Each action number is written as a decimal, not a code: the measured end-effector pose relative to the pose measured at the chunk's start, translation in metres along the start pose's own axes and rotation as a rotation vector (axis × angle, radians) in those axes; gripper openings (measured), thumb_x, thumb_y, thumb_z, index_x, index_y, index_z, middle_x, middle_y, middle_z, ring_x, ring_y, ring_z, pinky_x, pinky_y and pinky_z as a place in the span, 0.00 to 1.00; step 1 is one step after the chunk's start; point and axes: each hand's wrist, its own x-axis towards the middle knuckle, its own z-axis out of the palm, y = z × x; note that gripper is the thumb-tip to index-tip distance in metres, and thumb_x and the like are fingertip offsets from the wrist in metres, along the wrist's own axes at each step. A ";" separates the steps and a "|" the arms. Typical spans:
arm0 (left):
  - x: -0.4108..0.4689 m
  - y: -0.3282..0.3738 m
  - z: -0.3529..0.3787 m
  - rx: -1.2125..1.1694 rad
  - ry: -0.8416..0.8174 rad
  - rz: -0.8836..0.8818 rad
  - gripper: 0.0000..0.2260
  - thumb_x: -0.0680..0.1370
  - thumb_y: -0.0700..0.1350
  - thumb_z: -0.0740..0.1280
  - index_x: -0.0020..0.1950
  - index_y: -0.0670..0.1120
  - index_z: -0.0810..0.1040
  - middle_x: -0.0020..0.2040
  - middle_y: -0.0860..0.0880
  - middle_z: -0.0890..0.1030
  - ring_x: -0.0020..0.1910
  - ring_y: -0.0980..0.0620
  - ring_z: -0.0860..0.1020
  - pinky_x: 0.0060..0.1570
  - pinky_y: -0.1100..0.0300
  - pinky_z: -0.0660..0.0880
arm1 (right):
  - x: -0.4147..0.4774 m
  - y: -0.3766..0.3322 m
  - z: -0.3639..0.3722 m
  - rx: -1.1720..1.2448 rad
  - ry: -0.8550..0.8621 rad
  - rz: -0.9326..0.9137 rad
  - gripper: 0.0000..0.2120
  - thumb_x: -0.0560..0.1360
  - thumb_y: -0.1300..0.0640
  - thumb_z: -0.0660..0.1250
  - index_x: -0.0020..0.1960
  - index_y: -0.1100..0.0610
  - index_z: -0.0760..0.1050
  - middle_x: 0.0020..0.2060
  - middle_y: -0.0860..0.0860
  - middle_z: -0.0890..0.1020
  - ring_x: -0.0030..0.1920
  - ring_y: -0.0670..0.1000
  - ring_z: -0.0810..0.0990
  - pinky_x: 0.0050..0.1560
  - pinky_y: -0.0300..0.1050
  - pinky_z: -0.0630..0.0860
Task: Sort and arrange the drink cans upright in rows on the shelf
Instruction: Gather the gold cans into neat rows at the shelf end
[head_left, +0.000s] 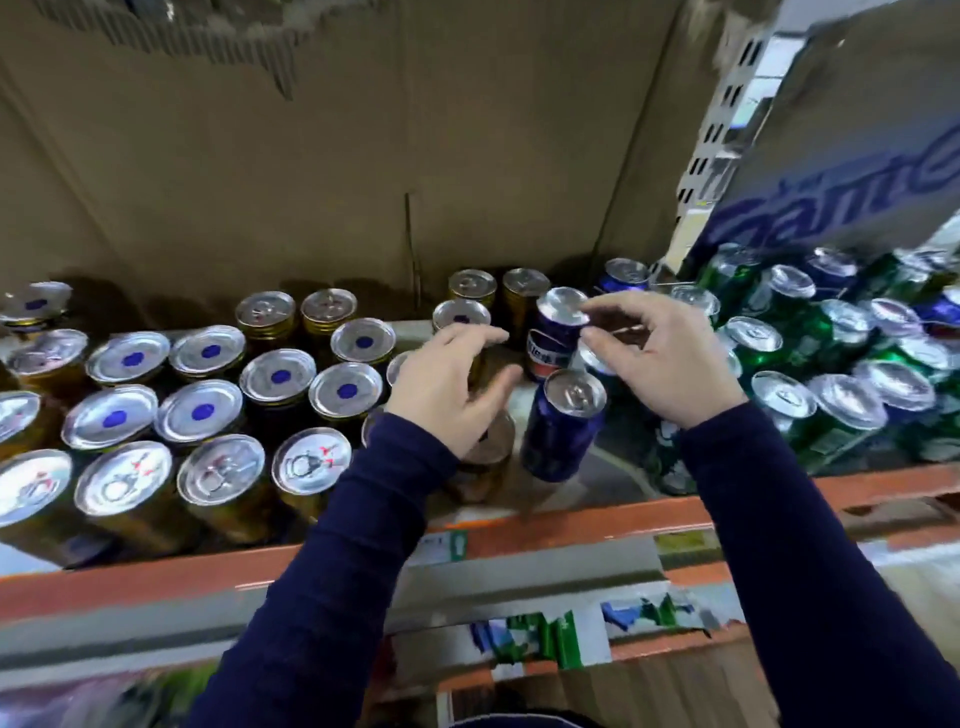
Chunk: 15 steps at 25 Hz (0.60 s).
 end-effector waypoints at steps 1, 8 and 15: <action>0.000 0.007 0.009 0.006 -0.015 -0.010 0.21 0.73 0.57 0.63 0.61 0.46 0.76 0.57 0.48 0.79 0.56 0.50 0.76 0.57 0.61 0.70 | 0.007 0.007 -0.006 -0.029 -0.011 -0.017 0.09 0.73 0.56 0.69 0.54 0.53 0.81 0.47 0.45 0.82 0.48 0.44 0.79 0.53 0.38 0.74; 0.008 0.041 0.046 0.254 -0.313 -0.203 0.36 0.61 0.69 0.70 0.64 0.54 0.71 0.58 0.51 0.80 0.55 0.49 0.78 0.56 0.50 0.73 | 0.050 0.038 -0.009 -0.214 -0.218 -0.014 0.22 0.73 0.49 0.70 0.64 0.57 0.74 0.59 0.53 0.80 0.59 0.52 0.77 0.57 0.39 0.68; 0.004 0.029 0.039 -0.079 -0.067 -0.246 0.27 0.58 0.63 0.76 0.53 0.55 0.76 0.47 0.58 0.81 0.47 0.62 0.78 0.49 0.63 0.76 | 0.077 0.040 0.021 -0.387 -0.404 0.132 0.24 0.65 0.40 0.71 0.52 0.56 0.74 0.47 0.54 0.79 0.52 0.59 0.78 0.48 0.49 0.73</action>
